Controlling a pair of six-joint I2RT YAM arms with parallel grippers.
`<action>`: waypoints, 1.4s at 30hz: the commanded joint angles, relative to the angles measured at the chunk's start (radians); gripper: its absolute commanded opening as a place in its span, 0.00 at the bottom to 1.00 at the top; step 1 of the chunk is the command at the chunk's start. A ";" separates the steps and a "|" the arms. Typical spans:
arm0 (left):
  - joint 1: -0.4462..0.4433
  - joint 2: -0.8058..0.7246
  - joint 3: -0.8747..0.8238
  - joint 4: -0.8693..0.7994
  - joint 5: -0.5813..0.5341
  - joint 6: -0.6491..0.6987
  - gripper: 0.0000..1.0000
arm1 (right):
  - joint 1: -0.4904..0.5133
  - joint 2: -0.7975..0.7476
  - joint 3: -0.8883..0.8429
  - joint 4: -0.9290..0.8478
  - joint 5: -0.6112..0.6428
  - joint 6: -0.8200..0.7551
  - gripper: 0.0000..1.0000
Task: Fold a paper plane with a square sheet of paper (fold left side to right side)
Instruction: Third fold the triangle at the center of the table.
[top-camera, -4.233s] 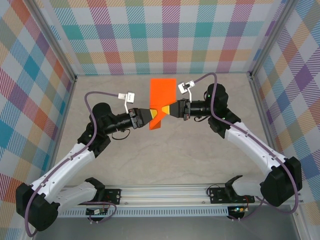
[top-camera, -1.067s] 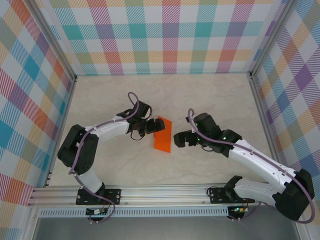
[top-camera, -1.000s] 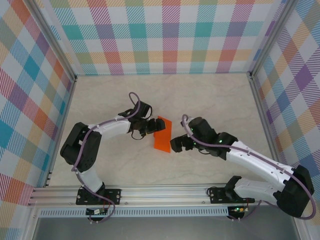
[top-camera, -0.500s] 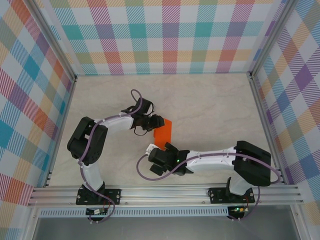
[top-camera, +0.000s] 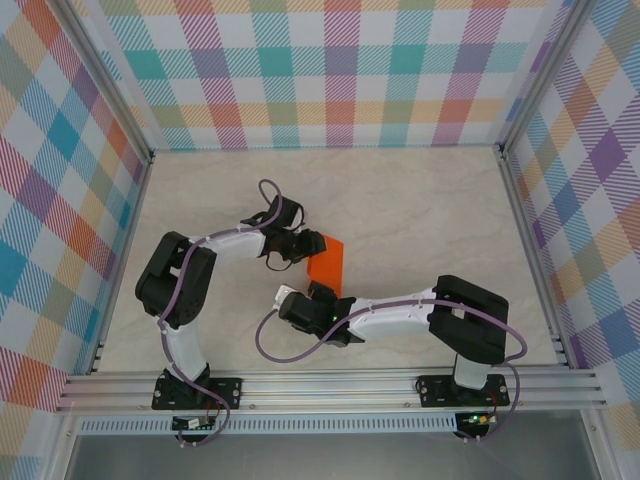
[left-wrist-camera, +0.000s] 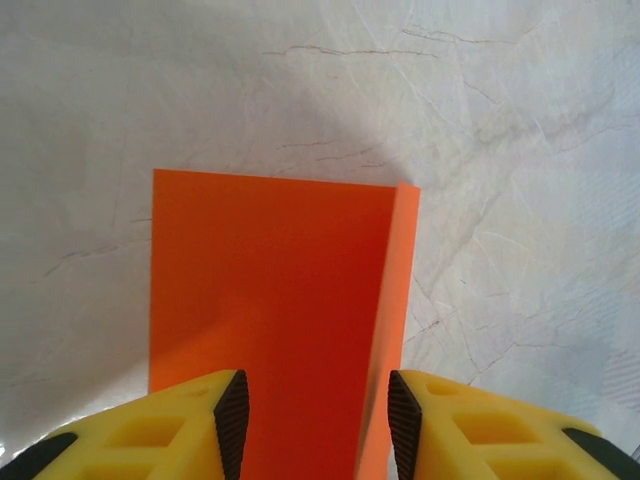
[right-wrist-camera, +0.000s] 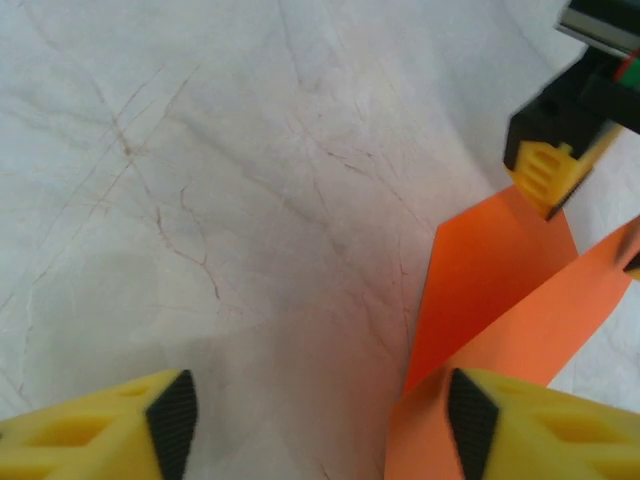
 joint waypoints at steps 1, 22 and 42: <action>0.029 -0.029 -0.023 -0.013 0.011 0.024 0.46 | -0.012 0.008 0.036 0.007 0.031 -0.006 0.57; 0.053 -0.110 0.035 -0.133 0.093 0.169 0.49 | -0.063 -0.050 0.007 -0.036 -0.028 0.068 0.00; -0.030 0.268 0.359 -0.207 0.133 0.246 0.31 | -0.134 -0.081 -0.014 -0.051 -0.180 0.127 0.00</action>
